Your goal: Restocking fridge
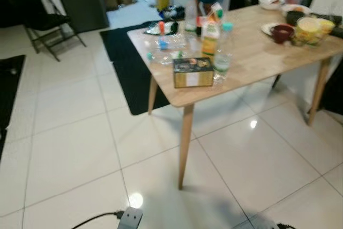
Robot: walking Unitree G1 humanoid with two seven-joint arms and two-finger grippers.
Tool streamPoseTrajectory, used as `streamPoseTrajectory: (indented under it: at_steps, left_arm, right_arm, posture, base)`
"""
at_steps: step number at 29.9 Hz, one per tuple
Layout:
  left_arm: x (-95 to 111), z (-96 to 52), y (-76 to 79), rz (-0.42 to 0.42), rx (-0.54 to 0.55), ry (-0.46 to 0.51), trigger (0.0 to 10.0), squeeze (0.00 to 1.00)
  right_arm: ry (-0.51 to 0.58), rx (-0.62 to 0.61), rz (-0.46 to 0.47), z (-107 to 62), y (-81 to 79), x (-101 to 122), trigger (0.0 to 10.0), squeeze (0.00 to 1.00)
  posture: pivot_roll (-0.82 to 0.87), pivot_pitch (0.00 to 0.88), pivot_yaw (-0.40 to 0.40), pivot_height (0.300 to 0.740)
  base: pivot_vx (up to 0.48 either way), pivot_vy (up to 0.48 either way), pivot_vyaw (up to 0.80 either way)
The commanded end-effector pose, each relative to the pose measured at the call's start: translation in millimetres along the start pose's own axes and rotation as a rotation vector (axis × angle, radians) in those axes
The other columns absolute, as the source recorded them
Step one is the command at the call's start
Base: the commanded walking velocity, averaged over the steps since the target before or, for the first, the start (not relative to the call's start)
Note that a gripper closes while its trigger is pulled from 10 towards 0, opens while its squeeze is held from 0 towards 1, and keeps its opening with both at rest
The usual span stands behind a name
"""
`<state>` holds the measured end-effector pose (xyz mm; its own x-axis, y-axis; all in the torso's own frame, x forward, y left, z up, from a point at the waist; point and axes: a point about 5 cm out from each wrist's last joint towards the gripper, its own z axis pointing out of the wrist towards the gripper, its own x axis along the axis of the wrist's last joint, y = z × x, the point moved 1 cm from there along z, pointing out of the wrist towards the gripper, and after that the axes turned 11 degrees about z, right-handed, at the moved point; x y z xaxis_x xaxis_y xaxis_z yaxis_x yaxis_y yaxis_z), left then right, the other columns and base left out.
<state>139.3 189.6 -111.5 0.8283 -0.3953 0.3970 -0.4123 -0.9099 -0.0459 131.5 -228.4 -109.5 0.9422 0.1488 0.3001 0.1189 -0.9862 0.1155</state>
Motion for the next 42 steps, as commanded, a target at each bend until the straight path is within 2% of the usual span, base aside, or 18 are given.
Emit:
streamPoseTrajectory:
  at_steps: [1,42]
  left_arm:
    - [-9.6,-1.3,0.6,0.012,-0.006,-0.036,10.0,0.0]
    - [-9.7,-1.5,-0.7,0.01,0.01,-0.031,10.0,0.0]
  right_arm:
    - [0.005,0.0,0.011,-0.2,1.0,-0.7,10.0,0.0]
    - [0.001,0.016,-0.005,-0.1,-1.1,-2.4,10.0,0.0]
  posture:
    - [0.07,0.0,-0.028,0.74]
    - [0.07,0.0,-0.029,0.74]
  base:
    - [0.0,0.0,0.74]
    - [0.0,0.0,0.74]
